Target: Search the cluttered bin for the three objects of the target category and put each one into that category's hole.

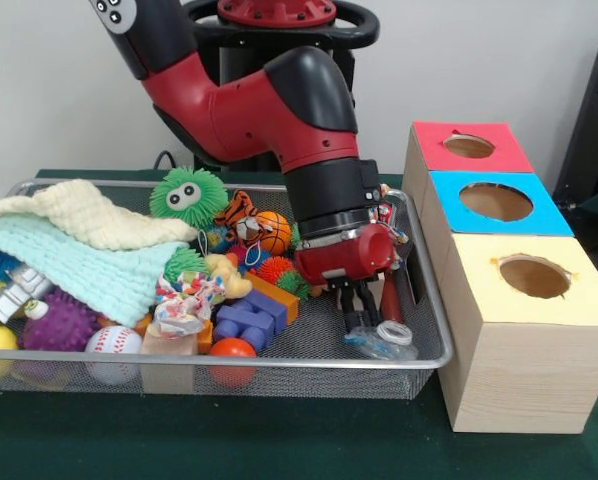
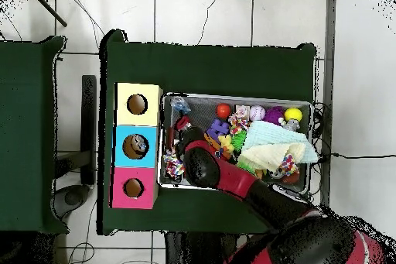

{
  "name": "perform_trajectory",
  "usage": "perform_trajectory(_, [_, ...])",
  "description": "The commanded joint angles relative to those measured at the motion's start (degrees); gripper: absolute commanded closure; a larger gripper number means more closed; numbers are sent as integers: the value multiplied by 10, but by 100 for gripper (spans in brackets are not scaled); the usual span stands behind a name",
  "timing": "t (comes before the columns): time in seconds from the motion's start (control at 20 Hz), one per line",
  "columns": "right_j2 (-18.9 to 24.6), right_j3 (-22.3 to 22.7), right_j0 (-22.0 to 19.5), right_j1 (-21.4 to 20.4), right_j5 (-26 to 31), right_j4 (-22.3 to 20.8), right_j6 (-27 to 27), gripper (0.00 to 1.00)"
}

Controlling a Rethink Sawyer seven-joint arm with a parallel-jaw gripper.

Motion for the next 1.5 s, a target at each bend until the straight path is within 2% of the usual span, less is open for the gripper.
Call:
perform_trajectory(0.05, [-58,-50,31,-18,-41,63,110,100])
perform_trajectory(0.2, [-113,-43,70,-41,-21,100,90,100])
perform_trajectory(0.35, [-179,-19,114,-77,38,147,68,100])
perform_trajectory(0.6, [-230,12,141,-123,120,163,47,100])
perform_trajectory(0.75, [-253,14,156,-141,178,167,37,100])
perform_trajectory(0.95, [-262,12,161,-151,205,154,51,100])
perform_trajectory(1.2, [-267,6,167,-152,211,141,74,100])
perform_trajectory(1.35, [-213,5,126,-142,150,97,93,100])
perform_trajectory(1.5, [-185,5,104,-137,132,76,99,100])
